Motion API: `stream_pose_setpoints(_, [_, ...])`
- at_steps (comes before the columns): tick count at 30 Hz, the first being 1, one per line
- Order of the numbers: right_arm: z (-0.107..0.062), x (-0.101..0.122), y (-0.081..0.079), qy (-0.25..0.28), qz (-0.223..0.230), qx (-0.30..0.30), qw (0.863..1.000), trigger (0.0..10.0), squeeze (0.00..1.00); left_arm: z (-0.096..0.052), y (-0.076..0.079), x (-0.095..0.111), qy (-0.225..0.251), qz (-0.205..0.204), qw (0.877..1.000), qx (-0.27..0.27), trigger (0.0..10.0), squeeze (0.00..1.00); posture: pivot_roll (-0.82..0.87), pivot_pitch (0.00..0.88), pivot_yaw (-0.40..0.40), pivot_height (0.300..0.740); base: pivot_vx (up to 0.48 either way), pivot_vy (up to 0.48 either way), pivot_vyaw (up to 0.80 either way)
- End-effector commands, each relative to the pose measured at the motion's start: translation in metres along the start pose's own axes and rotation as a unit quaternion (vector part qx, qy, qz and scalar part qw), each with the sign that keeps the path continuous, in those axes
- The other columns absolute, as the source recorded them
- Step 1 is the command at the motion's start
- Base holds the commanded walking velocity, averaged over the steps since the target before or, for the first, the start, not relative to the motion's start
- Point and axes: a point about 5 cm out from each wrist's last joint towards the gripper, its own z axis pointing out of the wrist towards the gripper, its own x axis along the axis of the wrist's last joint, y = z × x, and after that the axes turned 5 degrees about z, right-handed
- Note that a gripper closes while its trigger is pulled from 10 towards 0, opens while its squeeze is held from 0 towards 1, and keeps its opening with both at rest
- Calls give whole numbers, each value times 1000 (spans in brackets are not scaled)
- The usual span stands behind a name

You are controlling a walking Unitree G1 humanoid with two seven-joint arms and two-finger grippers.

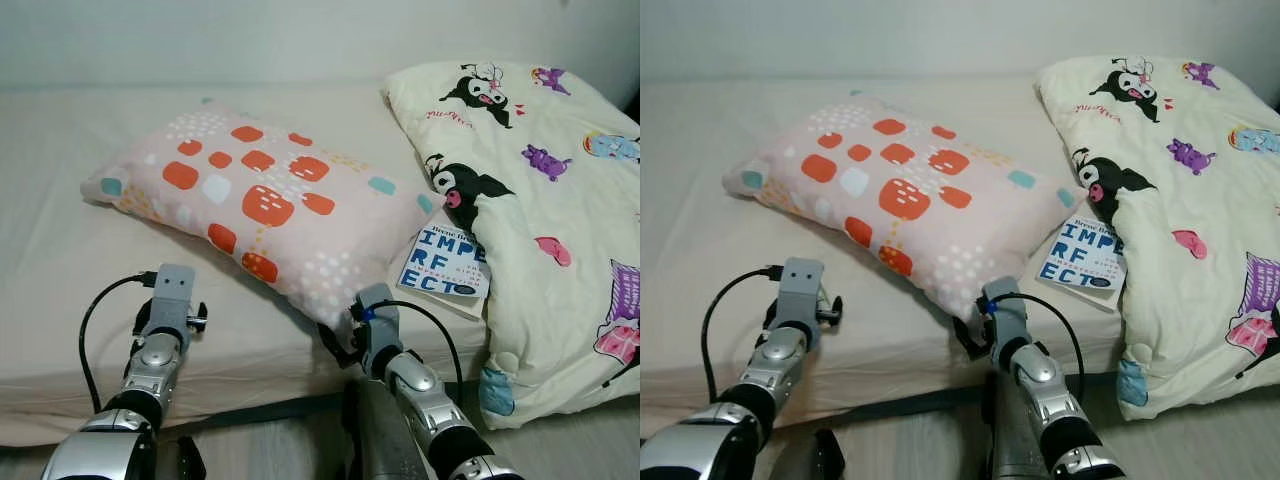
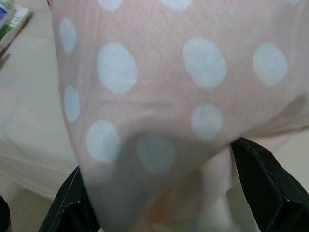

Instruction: Clean up the room

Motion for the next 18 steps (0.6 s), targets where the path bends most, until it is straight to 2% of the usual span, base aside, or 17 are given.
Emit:
stream_pose_setpoints(1, [-3, -4, 1, -4, 5, -4, 1000, 10000, 0, 1, -13, -7, -31, -32, 999, 29, 10000, 0, -250, 191, -20, 451, 0, 0, 0])
stream_pose_setpoints(2, [-4, -4, 2, -4, 5, -5, 1000, 10000, 0, 1, -15, -8, -38, -51, 997, 36, 10000, 0, -250, 191, -20, 446, 0, 0, 0])
stream_pose_setpoints(3, [-4, -4, 2, -4, 5, -5, 1000, 10000, 0, 1, -15, -8, -38, -51, 997, 36, 10000, 0, -250, 191, -20, 446, 0, 0, 0])
stream_pose_setpoints(4, [-7, -6, 3, -5, 4, -8, 1000, 10000, 0, -1, -14, -14, -56, -87, 994, 41, 10000, 0, -253, 194, -20, 437, 0, 0, 0])
stream_pose_setpoints(8, [-9, -6, 4, -4, 4, -10, 1000, 10000, 0, -3, -8, -20, -77, -118, 989, 33, 10000, 0, -256, 196, -21, 428, 0, 0, 0])
stream_pose_setpoints(10, [-9, -6, 4, -4, 3, -10, 1000, 10000, 0, -3, -6, -21, -82, -125, 988, 30, 10000, 0, -256, 196, -21, 428, 0, 0, 0])
stream_pose_setpoints(13, [-10, -2, 8, -1, 1, -14, 1000, 10000, 0, -5, 7, -22, -92, -136, 986, 1, 10000, 0, -254, 193, -19, 428, 0, 0, 0])
stream_pose_setpoints(18, [-9, 0, 9, 2, 0, -18, 1000, 10000, 0, -4, 8, -21, -94, -139, 986, -5, 10000, 0, -256, 196, -19, 428, 0, 0, 0])
